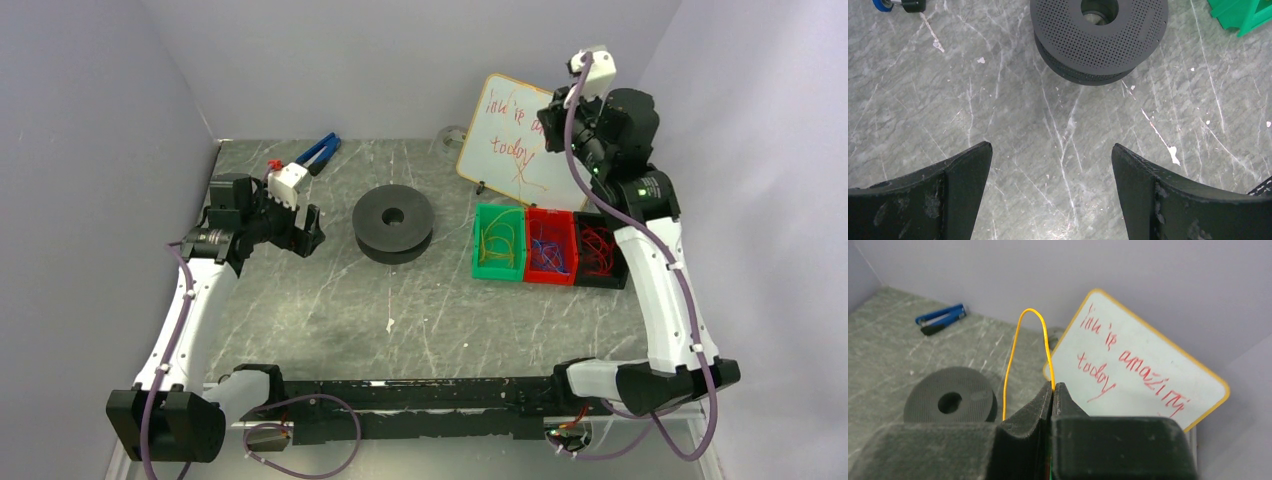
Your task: Wrap the cables
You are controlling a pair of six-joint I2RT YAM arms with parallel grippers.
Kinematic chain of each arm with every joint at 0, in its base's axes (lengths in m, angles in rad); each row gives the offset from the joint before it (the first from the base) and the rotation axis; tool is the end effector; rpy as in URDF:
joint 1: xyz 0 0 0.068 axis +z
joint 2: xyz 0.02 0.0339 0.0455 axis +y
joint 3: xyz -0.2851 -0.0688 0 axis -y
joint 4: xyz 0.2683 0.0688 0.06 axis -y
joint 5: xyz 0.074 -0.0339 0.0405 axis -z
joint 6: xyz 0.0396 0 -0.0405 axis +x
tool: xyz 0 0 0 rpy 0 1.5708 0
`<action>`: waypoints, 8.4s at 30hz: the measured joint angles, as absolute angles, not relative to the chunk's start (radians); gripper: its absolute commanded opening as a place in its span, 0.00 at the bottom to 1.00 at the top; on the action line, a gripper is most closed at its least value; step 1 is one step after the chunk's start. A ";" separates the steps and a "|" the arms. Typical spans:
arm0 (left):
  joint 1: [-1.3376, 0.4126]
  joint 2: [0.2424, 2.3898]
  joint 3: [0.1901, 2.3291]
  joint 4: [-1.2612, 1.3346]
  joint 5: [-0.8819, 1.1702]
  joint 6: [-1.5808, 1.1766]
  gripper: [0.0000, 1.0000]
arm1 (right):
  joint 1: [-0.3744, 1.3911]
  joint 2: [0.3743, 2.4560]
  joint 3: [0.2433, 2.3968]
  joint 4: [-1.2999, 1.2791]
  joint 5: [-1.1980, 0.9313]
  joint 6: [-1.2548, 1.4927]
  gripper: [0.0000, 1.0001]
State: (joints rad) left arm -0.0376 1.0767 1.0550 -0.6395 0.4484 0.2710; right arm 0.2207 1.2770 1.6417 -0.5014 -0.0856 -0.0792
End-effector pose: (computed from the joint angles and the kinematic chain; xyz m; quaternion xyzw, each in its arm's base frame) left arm 0.2401 -0.0262 0.3513 0.2311 0.8505 -0.1485 0.4486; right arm 0.2716 0.0644 0.5227 -0.1403 0.7404 0.0786 0.6526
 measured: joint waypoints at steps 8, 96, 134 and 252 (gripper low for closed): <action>-0.038 1.077 1.055 -0.640 0.448 0.271 0.94 | 0.221 1.299 1.869 -0.550 -0.087 -0.078 0.00; -0.607 1.995 1.585 -0.799 1.085 0.345 0.60 | 0.231 1.092 1.414 0.205 -1.292 0.721 0.00; -0.691 2.113 1.691 -1.029 1.051 0.519 0.49 | 0.231 1.084 1.478 0.001 -1.289 0.543 0.00; -0.742 2.026 1.609 -0.940 1.040 0.557 0.03 | 0.231 1.120 1.493 0.374 -1.454 0.894 0.25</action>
State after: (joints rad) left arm -0.7418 2.0262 1.6089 -0.9401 1.0397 0.5568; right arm 0.2306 1.1202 1.4925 0.3737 -1.4536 0.8940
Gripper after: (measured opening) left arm 0.035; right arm 0.185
